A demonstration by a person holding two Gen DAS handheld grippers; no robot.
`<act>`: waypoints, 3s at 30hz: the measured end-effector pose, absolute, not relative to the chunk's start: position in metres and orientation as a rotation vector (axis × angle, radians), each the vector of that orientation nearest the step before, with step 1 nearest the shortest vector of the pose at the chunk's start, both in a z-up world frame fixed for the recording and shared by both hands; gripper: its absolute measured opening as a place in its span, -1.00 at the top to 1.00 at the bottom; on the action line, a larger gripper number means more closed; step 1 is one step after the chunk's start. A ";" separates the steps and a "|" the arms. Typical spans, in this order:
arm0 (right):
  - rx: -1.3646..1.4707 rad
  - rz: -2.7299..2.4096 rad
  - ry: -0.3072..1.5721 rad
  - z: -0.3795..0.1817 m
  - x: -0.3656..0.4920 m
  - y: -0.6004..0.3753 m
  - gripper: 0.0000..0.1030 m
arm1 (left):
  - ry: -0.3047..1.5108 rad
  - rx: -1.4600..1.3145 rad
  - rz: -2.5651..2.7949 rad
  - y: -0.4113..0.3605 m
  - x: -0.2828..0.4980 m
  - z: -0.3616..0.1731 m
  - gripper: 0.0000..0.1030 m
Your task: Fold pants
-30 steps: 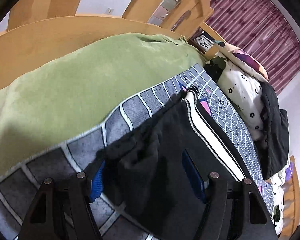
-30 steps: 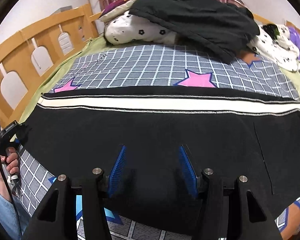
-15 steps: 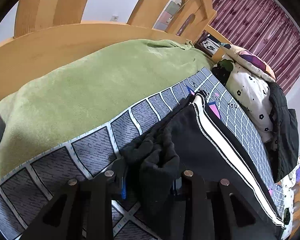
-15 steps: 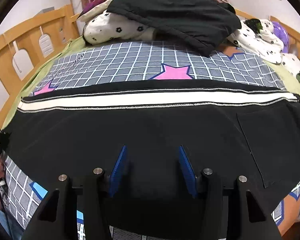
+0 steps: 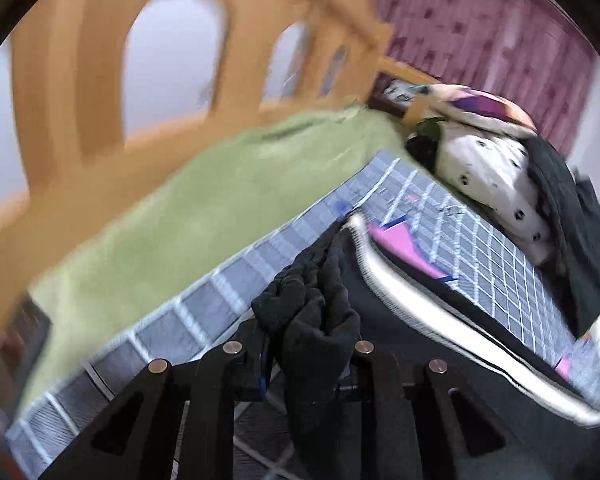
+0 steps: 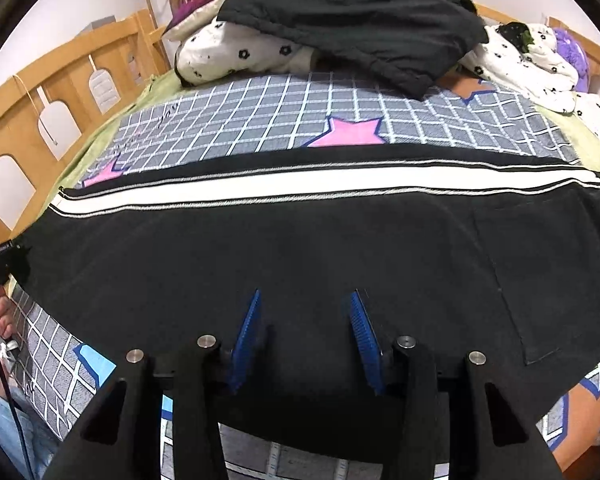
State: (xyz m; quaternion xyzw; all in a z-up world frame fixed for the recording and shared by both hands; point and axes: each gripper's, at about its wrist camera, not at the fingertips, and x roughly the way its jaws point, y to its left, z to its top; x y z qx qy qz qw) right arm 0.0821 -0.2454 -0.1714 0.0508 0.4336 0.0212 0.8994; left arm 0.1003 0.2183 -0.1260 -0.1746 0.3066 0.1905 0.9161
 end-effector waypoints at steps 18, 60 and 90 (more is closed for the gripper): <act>0.331 -0.280 0.639 -0.131 -0.009 -0.431 0.10 | 0.641 0.101 -0.224 -0.165 0.093 -0.100 0.65; 0.197 -0.059 0.843 -0.172 0.051 -0.309 -0.05 | 0.845 -0.192 -0.054 0.067 0.074 -0.167 -0.01; 0.211 0.048 0.775 -0.188 0.057 -0.299 0.58 | 0.833 -0.187 -0.135 0.056 0.062 -0.169 -0.01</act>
